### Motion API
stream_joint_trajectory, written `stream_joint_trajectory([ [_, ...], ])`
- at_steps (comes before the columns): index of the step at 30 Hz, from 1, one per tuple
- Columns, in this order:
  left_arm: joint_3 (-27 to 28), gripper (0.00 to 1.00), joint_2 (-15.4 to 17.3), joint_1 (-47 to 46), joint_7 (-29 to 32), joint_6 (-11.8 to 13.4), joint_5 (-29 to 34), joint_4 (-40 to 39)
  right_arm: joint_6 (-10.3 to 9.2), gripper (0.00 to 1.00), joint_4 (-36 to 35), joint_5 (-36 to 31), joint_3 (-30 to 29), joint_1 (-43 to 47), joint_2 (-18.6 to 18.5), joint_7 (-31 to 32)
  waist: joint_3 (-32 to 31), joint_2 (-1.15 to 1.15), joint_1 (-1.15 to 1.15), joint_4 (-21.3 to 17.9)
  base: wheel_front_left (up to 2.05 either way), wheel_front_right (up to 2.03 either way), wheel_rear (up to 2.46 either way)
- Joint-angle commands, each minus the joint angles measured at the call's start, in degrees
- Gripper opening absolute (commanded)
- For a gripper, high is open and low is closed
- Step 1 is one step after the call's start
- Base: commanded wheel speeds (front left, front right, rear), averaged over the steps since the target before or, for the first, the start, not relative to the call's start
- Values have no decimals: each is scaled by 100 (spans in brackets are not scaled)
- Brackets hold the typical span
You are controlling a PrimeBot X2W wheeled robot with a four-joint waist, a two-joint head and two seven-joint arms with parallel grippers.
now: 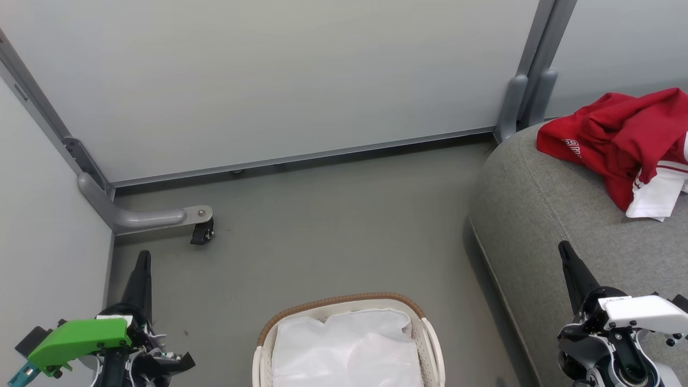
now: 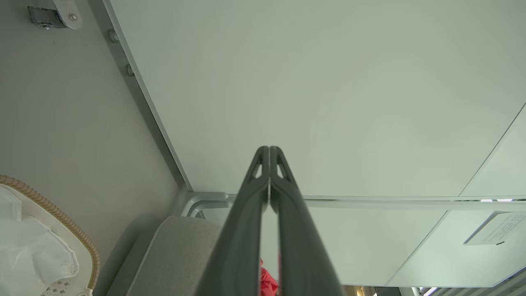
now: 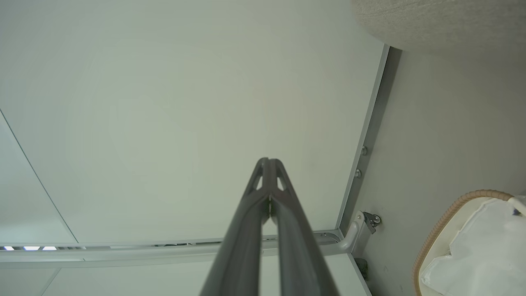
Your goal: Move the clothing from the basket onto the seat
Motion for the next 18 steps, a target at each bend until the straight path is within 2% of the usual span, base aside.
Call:
stream_joint_trajectory([
  [1,16,0,7,-60,23,-30,24,-7,0,0,-22,20,-10,-50,-34,18,0,0,0,0,0,0,0],
  [18,18,0,6,-61,25,-30,27,-7,0,0,-22,20,-10,-50,-34,18,0,0,0,0,0,0,0],
])
